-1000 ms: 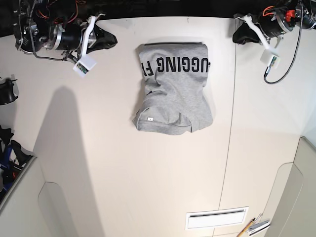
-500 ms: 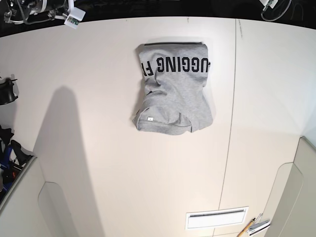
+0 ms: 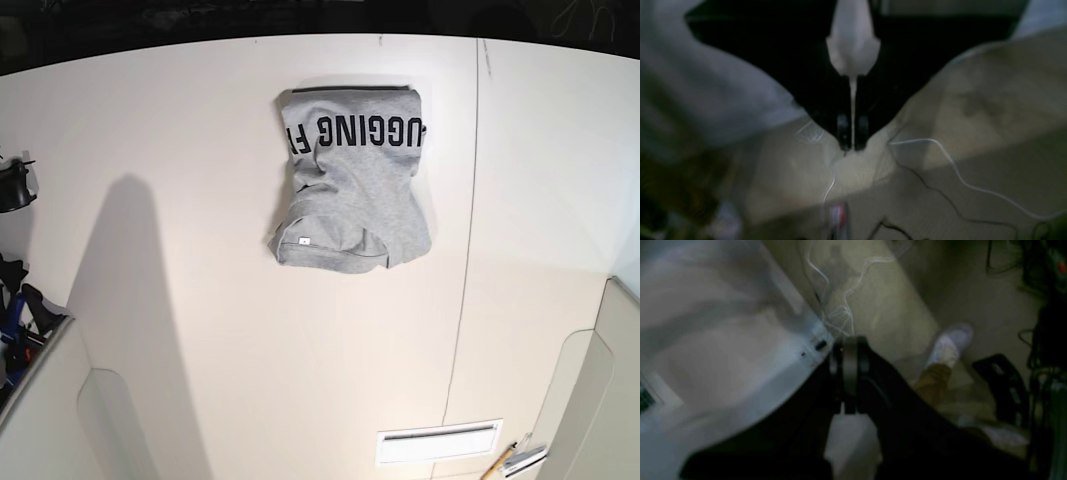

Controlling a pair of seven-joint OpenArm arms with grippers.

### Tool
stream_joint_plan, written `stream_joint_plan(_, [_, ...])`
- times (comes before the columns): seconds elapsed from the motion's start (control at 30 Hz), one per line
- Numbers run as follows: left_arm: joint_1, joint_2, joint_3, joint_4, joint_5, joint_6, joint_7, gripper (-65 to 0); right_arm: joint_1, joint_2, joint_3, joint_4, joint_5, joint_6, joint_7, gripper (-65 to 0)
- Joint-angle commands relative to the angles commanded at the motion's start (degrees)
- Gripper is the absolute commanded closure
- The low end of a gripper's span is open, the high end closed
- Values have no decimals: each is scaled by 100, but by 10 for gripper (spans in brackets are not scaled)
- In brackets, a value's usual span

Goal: Fold the T-shirt properly

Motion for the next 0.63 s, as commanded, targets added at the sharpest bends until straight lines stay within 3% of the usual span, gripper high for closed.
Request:
stream_joint_plan(0.2, [-1749,63,1364,-2140,76,0,-127,-50,1281,-474,-957,-1375,-44,-2,98,0])
stream_joint_plan(0.4, [-3091,442,2570,-3864,208,0,-1001,-50,2124,-1180,-1425,-2828,-109,-17,291,0])
stream_joint_plan(0.53, [-3716,704,3077,-4387,184,1527,-1279,-50,2417,-1659,-1429,-3674,-619,-20,605,0])
stream_joint_plan(0.6, [-3877,758,3147,-4409,188,2045,-1279,-50,2531,-1770,-1429,-3849,-730,-20,603,0])
stream_joint_plan(0.63, [-3919,782,3147,-4406,186,2167,-1279,-50,2577,-1781,-1429,-3858,-728,-20,603,0])
